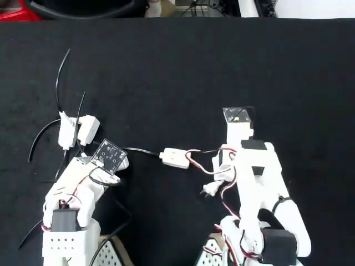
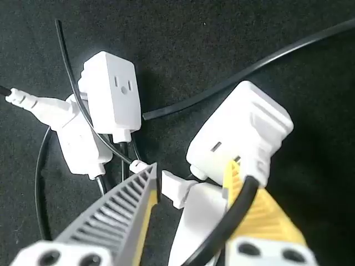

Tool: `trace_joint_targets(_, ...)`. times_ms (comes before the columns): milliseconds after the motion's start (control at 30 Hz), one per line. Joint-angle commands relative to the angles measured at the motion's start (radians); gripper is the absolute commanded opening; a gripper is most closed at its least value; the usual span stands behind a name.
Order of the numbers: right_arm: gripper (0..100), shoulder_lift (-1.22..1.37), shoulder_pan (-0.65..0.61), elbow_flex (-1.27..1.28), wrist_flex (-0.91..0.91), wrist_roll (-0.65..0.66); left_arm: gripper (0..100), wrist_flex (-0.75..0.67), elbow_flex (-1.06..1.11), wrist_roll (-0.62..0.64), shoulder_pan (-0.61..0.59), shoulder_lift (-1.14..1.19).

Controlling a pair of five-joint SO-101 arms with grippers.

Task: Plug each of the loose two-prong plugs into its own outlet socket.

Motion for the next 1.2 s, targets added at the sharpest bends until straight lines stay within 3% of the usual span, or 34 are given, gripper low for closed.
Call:
trace_joint_targets(0, 1.2, -0.024, 0.009, -0.004, -0.005, -0.003, 19, 0.003, 0.019, 0.003, -0.012, 0.0)
trace_joint_targets(367, 1.5, 0.001, 0.009, -0.216, 0.262, 0.055, 19, 0.003, 0.019, 0.003, -0.012, 0.0)
trace_joint_targets(533, 16.6, 0.124, 0.008, -0.165, 0.172, -0.003, 19, 0.003, 0.019, 0.003, -0.012, 0.0)
trace_joint_targets(667, 13.4, 0.282, 0.006, -0.179, 0.014, -0.044, 19, 0.003, 0.019, 0.003, -0.012, 0.0)
trace_joint_targets(767, 11.6, 0.406, 0.005, -0.251, -0.006, -0.06, 19, 0.003, 0.019, 0.003, -0.012, 0.0)
trace_joint_targets(900, 0.7, 0.519, 0.009, -0.375, 0.081, -0.052, 19, 0.003, 0.019, 0.003, -0.012, 0.0)
trace_joint_targets(1167, 1.1, 0.503, 0.011, -0.51, 0.276, 0.009, 19, 0.003, 0.019, 0.003, -0.012, 0.0)
